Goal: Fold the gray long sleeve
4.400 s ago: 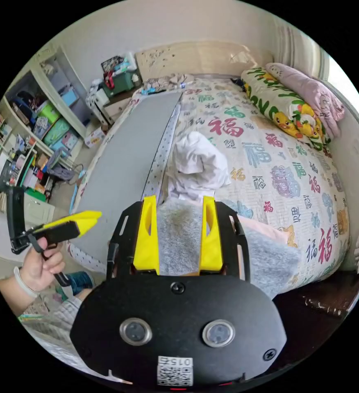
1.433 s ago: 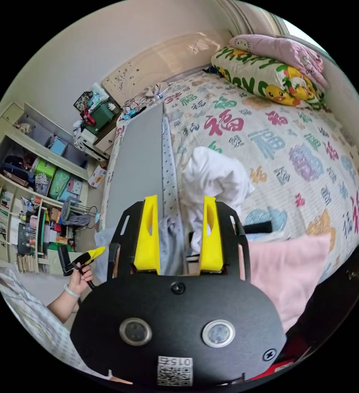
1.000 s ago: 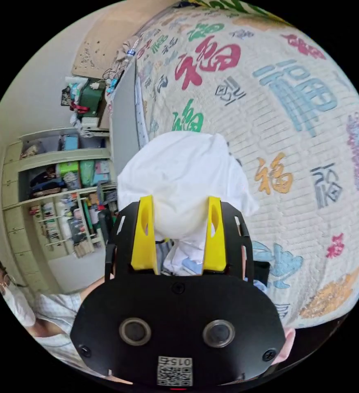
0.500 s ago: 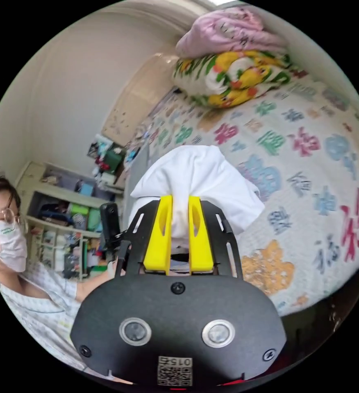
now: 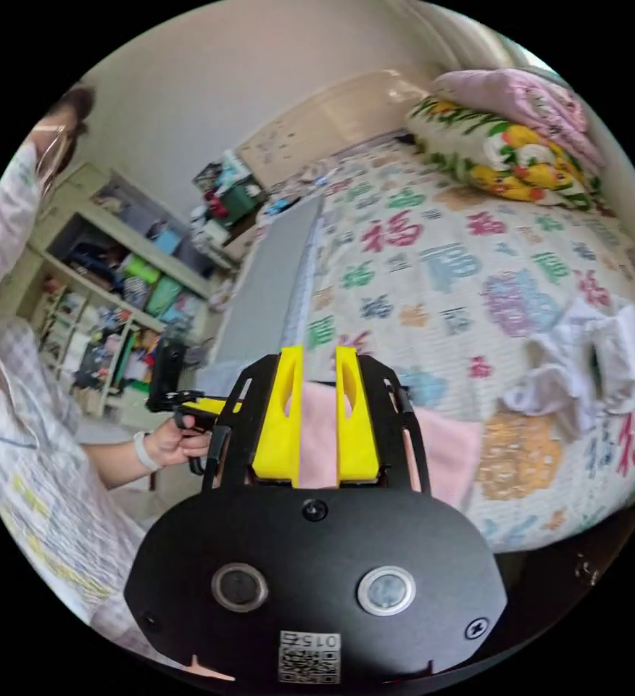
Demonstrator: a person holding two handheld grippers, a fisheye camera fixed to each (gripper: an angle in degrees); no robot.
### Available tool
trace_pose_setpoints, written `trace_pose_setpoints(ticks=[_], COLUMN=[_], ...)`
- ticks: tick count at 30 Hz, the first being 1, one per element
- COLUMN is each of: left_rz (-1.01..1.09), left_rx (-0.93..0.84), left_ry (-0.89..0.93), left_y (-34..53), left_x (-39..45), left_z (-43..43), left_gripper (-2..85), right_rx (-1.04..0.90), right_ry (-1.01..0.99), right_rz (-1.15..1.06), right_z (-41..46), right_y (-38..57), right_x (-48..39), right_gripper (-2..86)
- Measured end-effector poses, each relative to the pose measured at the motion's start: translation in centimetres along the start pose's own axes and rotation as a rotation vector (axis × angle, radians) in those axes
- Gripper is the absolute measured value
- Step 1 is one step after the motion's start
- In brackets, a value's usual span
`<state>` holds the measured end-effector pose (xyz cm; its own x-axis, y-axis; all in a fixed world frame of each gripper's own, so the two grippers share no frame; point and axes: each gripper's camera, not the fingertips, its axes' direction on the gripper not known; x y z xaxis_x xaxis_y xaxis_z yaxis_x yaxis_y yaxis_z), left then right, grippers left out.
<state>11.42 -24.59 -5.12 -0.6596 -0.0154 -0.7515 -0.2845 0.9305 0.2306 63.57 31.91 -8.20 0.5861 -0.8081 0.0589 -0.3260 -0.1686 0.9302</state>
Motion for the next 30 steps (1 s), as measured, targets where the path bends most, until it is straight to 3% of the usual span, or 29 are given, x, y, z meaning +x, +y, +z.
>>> trace_pose_setpoints(ticks=[3, 7, 10, 14, 22, 30], left_rz=[-0.140, -0.393, -0.595, -0.775, -0.848, -0.826], left_rx=[0.036, 0.150, 0.282, 0.277, 0.297, 0.238], left_ry=[-0.046, -0.163, -0.308, -0.440, -0.323, -0.182], left_y=[10.1, 25.6, 36.4, 47.4, 54.9, 57.2], left_x=[-2.7, -7.9, -11.7, -16.9, -25.7, -30.1], left_z=[-7.6, -17.6, -24.8, -30.5, -30.4, -25.6], left_gripper=[9.0, 10.2, 10.9, 11.1, 13.9, 3.1], right_rx=[-0.148, -0.395, -0.537, -0.621, -0.650, -0.735], right_ry=[-0.199, -0.405, -0.364, -0.341, -0.214, -0.199], right_rz=[-0.065, 0.079, 0.189, 0.423, 0.543, 0.521], right_z=[7.3, 18.8, 26.7, 35.3, 42.8, 46.7], right_y=[1.7, 5.8, 9.8, 14.8, 17.2, 16.1], right_x=[-5.8, -10.7, -12.9, -13.5, -16.7, -16.7], right_gripper=[7.9, 8.6, 10.2, 11.6, 11.0, 4.0])
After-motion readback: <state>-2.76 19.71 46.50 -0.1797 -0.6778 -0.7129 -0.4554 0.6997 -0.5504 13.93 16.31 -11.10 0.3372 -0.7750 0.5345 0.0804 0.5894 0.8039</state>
